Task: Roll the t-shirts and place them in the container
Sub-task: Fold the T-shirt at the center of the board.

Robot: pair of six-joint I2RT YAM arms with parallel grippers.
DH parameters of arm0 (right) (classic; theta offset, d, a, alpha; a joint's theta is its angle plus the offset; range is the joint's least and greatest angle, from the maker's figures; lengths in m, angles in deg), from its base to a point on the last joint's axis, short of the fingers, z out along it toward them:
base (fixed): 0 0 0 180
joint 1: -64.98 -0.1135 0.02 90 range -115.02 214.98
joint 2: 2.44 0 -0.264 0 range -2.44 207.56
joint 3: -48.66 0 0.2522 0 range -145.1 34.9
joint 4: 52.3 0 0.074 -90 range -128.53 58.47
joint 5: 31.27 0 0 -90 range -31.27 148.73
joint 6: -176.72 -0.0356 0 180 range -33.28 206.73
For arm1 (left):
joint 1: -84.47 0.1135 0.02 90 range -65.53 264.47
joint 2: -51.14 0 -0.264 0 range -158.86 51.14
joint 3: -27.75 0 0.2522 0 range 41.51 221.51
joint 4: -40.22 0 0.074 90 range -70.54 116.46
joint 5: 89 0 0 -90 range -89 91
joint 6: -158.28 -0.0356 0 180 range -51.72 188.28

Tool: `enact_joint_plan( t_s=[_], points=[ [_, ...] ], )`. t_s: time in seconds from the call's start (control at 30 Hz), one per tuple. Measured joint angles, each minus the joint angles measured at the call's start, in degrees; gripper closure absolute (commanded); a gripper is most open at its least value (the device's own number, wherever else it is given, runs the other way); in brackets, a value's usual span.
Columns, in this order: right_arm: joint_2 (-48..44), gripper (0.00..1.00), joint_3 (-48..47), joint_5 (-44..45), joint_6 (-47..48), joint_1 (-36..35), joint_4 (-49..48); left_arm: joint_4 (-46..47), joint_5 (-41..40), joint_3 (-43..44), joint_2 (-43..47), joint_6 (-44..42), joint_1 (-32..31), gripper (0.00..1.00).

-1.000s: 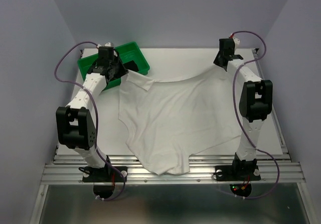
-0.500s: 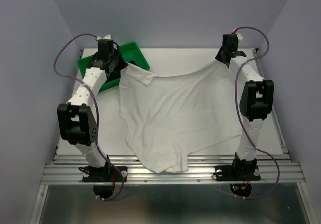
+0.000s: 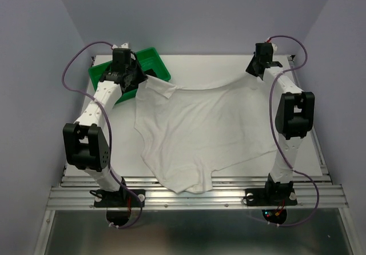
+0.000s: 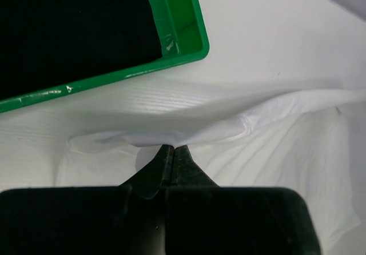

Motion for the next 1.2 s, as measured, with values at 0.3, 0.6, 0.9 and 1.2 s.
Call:
enact_joint_plan(
  t_s=[0.3, 0.6, 0.9, 1.2],
  points=[
    [-7.8, 0.99, 13.1, -3.5, -2.3, 2.0, 0.8, -1.1, -0.6, -11.7, 11.9, 2.7, -3.4, 1.00],
    [-9.2, 0.99, 15.2, -6.0, -2.9, 5.6, 1.3, -0.8, -2.8, -24.5, 18.1, 7.0, -7.4, 1.00],
    [-9.4, 0.99, 14.2, -4.9, -0.4, 5.6, 2.7, -1.3, -3.7, -33.4, 25.3, 9.8, -9.6, 1.00],
    [-2.7, 0.99, -0.6, -6.1, 1.1, 5.6, 2.0, -1.7, -5.9, -29.6, 23.1, 9.9, -9.6, 1.00]
  ],
)
